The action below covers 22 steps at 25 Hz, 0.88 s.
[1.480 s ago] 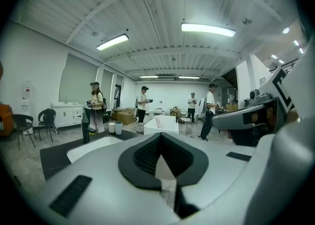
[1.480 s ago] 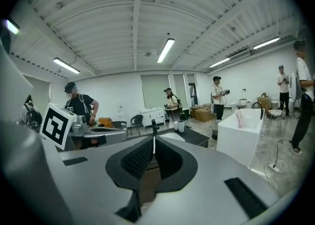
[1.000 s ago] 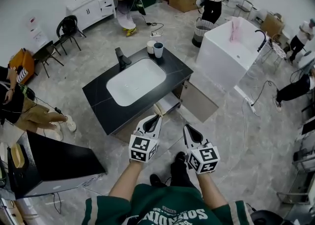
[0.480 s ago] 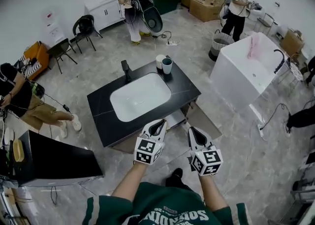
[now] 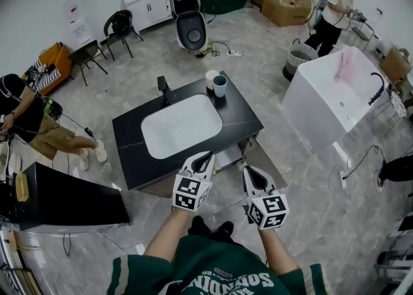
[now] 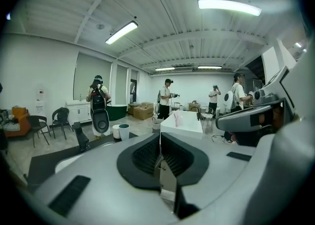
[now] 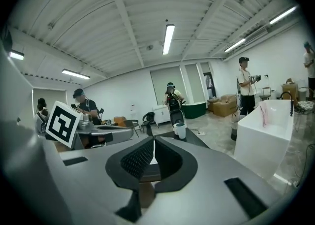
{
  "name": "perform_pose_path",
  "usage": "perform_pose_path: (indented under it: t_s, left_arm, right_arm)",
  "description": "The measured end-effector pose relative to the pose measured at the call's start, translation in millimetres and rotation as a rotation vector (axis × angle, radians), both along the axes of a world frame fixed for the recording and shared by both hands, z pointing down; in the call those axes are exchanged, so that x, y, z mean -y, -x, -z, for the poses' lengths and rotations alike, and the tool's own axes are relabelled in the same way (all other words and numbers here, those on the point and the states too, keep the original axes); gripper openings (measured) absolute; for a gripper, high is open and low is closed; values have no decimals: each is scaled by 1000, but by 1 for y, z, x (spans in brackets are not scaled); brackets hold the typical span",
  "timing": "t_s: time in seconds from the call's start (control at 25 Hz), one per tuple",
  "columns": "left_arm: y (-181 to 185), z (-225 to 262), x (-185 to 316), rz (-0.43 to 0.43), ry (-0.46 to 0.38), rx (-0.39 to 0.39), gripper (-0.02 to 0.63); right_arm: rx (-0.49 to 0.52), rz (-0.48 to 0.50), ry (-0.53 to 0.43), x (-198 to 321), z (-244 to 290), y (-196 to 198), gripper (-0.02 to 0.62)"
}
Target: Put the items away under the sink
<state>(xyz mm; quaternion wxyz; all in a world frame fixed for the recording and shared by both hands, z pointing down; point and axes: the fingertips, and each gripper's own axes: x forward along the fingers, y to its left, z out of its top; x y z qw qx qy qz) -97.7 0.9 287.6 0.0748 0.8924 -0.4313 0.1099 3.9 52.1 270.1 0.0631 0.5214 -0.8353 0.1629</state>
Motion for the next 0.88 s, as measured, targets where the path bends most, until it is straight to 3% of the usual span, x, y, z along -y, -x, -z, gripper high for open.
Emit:
perform_pose_path:
  t_s: [0.44,0.88]
  left_arm:
    - [-8,6,48,0,-11,-12,12]
    - [-31,9,153,-61,-29,-28,12]
  right_arm:
    - [-10,4,-7,42,4,-5,43]
    - [-39,-28,-19,136,12,-15,43]
